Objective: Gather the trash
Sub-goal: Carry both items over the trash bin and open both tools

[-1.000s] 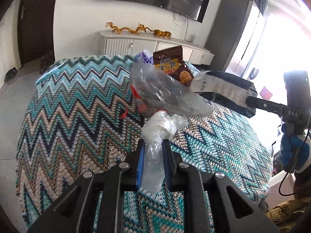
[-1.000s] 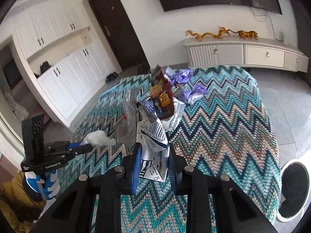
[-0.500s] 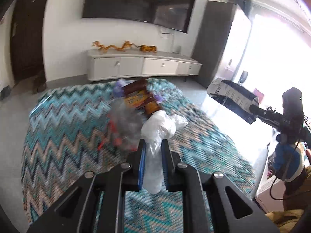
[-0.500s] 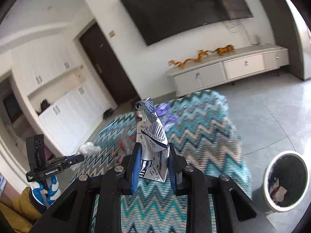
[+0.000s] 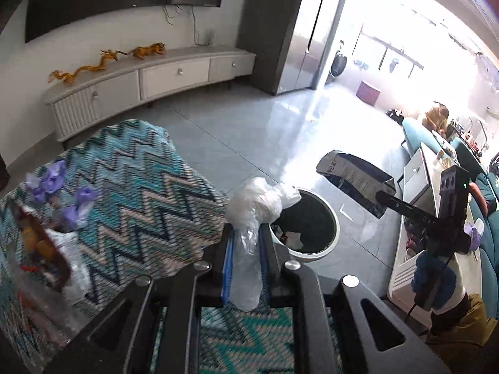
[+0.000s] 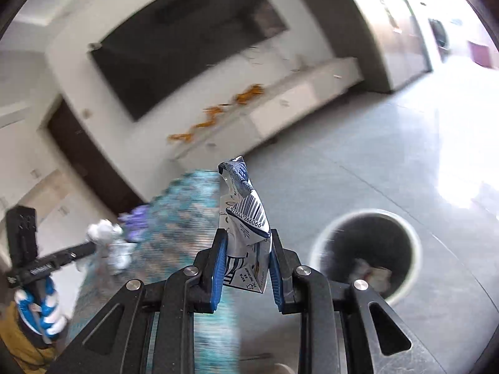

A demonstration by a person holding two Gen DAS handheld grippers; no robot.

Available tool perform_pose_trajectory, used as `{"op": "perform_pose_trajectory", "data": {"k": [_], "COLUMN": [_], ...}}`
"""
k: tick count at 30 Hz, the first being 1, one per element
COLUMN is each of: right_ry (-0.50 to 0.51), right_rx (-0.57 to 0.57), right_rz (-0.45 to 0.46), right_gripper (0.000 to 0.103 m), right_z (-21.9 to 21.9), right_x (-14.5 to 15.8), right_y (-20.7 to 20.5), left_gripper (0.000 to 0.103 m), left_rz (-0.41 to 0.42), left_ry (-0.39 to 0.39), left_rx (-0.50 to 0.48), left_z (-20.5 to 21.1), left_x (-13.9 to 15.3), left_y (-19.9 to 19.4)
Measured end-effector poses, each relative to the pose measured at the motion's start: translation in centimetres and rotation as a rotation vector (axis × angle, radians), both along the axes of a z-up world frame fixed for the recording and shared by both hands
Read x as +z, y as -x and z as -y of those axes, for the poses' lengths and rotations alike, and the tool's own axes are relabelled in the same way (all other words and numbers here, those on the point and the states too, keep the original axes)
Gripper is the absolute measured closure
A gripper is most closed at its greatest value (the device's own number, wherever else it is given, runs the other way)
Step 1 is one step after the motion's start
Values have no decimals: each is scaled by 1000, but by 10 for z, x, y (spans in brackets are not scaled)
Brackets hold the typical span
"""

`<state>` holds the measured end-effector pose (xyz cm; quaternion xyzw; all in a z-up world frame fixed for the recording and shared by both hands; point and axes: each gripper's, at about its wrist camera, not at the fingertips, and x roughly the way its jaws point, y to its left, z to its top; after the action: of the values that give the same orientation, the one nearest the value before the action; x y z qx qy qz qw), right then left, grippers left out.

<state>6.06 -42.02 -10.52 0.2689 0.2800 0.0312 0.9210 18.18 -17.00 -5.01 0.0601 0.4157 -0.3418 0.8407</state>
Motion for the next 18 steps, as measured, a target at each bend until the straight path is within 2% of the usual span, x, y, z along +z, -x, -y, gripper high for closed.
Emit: {"op": "perform_pose_trajectory", "data": {"k": [8, 13, 18], "right_ry": [-56, -60, -56], "right_rx": [-133, -154, -159], "right_rz": [-173, -248, -293], "right_gripper": [79, 79, 77], "right_z": [79, 106, 118], "right_x": [-78, -114, -137], "right_y": [-17, -35, -55], "left_gripper": [89, 88, 86], "left_rz": [-129, -187, -245], "left_ry": [-99, -124, -117], "left_rx": [-103, -111, -108], "left_z": [145, 200, 235], "left_x": [-64, -98, -122], "left_y": [-41, -61, -74]}}
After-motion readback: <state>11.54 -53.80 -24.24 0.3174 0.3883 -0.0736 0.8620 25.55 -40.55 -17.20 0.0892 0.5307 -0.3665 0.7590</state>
